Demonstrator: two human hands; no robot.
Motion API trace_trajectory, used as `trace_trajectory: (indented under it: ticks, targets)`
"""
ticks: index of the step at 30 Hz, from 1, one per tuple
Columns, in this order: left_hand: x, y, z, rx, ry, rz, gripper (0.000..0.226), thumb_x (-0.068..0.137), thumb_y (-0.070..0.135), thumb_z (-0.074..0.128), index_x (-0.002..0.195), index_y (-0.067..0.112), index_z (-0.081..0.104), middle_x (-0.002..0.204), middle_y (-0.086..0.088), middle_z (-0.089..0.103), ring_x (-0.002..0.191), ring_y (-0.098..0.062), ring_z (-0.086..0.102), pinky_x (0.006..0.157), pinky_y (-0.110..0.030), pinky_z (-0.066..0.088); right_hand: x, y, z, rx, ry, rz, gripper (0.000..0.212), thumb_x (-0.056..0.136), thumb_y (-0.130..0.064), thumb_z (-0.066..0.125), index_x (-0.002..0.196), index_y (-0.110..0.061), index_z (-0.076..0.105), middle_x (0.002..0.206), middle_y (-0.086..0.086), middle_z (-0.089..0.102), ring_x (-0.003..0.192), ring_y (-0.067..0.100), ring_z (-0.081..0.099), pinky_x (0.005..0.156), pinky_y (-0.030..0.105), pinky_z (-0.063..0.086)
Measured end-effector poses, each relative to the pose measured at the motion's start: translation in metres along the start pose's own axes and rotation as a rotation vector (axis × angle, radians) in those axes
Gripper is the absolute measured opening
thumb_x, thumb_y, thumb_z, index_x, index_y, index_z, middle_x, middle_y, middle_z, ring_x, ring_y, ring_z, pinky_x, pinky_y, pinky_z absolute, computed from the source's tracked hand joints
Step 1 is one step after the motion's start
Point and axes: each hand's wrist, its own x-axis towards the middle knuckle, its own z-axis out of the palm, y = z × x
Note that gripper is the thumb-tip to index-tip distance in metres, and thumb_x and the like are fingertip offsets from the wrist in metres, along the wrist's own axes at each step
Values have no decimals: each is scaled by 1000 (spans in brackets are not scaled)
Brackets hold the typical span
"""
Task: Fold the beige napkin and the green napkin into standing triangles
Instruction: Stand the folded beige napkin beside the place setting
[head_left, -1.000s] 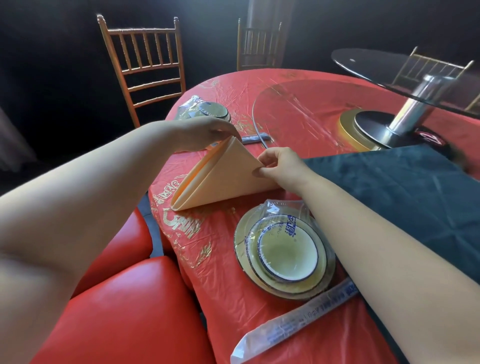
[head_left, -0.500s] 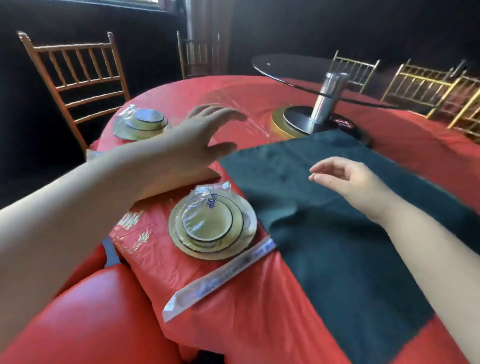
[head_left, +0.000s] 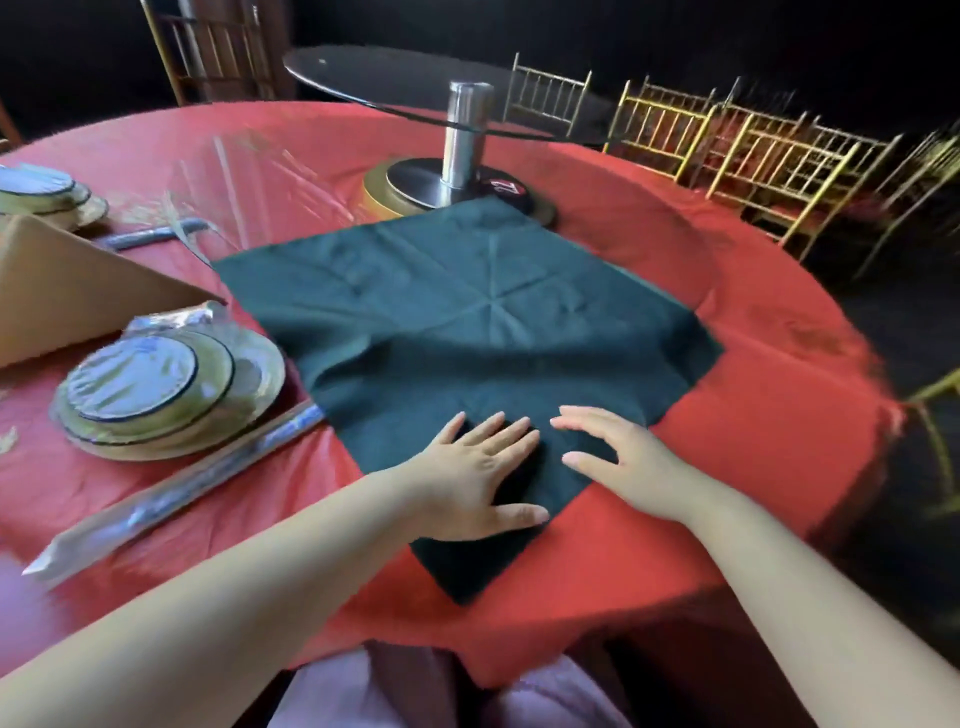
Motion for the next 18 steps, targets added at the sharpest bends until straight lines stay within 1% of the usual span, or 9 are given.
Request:
trace_trajectory:
  ticks: [1,2,5,7,9,12,13,14,18]
  targets:
    - [2,2,2,23,14,-6,82,86,68,28,148,25,-5,156,7,-10,143,-12,-12,116,-43,-7,-3,4,1,-41,-27,1,43,91,-26,57,133,-27,47,146,-9,35,135,-1,25,116,26,14]
    - [4,3,4,46,28,-11,83,85,70,25,148,26,-6,156,7,-11,143,-12,-13,116,-43,-7,-5,8,1,-85,-55,-1,46,93,-29,53,137,-29,41,150,-11,29,136,-3,18,117,29,9]
    - [5,3,7,91,64,-21,89,75,79,8,147,28,-7,156,9,-11,142,-10,-13,116,-40,-9,-11,16,3,-178,-95,-17,51,96,-38,44,143,-36,26,154,-16,14,141,-2,5,116,28,0]
    - [5,3,7,94,75,-28,94,68,79,-1,147,29,-7,155,10,-11,142,-9,-13,116,-38,-9,-13,19,3,-194,-101,-33,52,96,-41,41,144,-38,22,155,-15,12,142,-1,4,115,28,-2]
    - [6,3,8,91,90,-32,92,67,76,-4,147,30,-8,155,11,-12,141,-8,-15,115,-37,-11,-11,23,-1,-169,-63,-34,53,95,-39,44,144,-36,24,155,-12,16,142,1,9,115,29,0]
    - [7,2,8,85,112,-23,86,70,75,-4,146,34,-8,154,13,-12,135,-4,-19,113,-36,-12,-7,38,-19,-82,96,-3,50,93,-32,52,140,-29,36,151,-4,29,141,10,23,116,32,10]
    - [7,1,9,80,117,-18,86,70,75,-6,146,35,-8,154,13,-12,135,-4,-20,113,-36,-12,-5,44,-26,-67,127,20,50,93,-30,53,140,-27,38,151,-2,30,140,12,25,116,33,13]
    - [7,1,9,75,122,-14,86,70,76,-7,146,36,-8,154,13,-12,135,-4,-20,113,-35,-12,-3,50,-31,-65,132,46,49,93,-30,53,140,-27,38,151,-1,29,140,12,25,116,34,13]
    - [8,2,8,67,117,-22,83,72,75,-2,145,37,-9,154,14,-12,138,-6,-18,112,-34,-13,6,66,-41,-101,78,97,52,94,-35,49,142,-31,31,155,-5,19,143,8,13,117,34,5]
